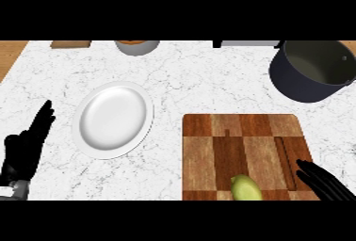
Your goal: Pick the lemon from the cutting board and place it in the pot
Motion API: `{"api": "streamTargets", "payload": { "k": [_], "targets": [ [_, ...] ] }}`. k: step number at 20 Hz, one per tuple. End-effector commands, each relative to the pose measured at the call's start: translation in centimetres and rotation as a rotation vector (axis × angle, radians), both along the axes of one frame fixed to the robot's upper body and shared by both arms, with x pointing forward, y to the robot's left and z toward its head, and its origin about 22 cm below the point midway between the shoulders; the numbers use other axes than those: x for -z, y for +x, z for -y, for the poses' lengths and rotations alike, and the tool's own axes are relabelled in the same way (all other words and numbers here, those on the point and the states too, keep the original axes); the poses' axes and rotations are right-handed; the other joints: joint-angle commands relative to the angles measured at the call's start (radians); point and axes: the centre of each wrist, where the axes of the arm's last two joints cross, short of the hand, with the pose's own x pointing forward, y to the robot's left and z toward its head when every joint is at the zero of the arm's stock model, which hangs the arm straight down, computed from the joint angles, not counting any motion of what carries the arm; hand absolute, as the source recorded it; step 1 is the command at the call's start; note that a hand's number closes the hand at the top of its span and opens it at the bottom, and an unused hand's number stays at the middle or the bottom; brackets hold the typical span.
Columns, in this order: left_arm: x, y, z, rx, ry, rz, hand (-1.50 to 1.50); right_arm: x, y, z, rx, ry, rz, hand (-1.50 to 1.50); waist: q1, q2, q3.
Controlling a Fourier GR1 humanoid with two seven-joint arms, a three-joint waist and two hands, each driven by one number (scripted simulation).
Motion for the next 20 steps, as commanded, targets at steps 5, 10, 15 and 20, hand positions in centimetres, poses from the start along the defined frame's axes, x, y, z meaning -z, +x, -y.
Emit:
{"api": "streamTargets", "payload": {
  "k": [5,10,15,20],
  "targets": [
    [0.0,0.0,-0.1,0.008,-0.017,-0.007,0.00,-2.1,1.4,-5.7,-0.022,-0.116,-0.103,-1.50,0.000,-0.001,0.002],
    [0.6,-0.7,0.5,0.000,-0.010,-0.008,0.00,-0.7,1.8,-6.8,0.023,-0.171,-0.104,-1.50,-0.006,-0.003,0.003],
    [0.3,-1.3,-0.4,-0.010,0.009,0.001,0.00,-0.3,2.6,-8.7,0.026,-0.217,-0.132,-1.50,-0.006,-0.003,0.003],
    [1.1,-0.4,0.5,-0.017,-0.003,-0.016,0.00,-1.0,3.9,-8.5,0.014,-0.230,-0.159,-1.50,-0.007,-0.002,0.002]
  ]
}}
